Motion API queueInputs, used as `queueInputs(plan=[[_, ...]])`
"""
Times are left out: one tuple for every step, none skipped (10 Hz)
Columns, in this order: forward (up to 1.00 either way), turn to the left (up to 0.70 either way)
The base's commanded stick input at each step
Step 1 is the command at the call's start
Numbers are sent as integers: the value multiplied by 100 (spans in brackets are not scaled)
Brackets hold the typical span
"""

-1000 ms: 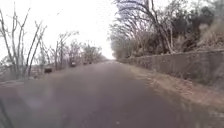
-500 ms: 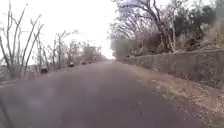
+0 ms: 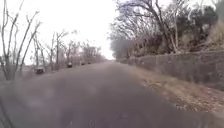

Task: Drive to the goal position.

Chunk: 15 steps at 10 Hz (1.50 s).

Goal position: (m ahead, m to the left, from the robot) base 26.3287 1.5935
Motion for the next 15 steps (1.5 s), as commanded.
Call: queueInputs(plan=[[70,0],[70,0],[70,0],[70,0],[70,0],[70,0],[70,2],[70,4],[70,29],[70,21],[70,0],[70,0],[70,0],[70,0],[70,0]])
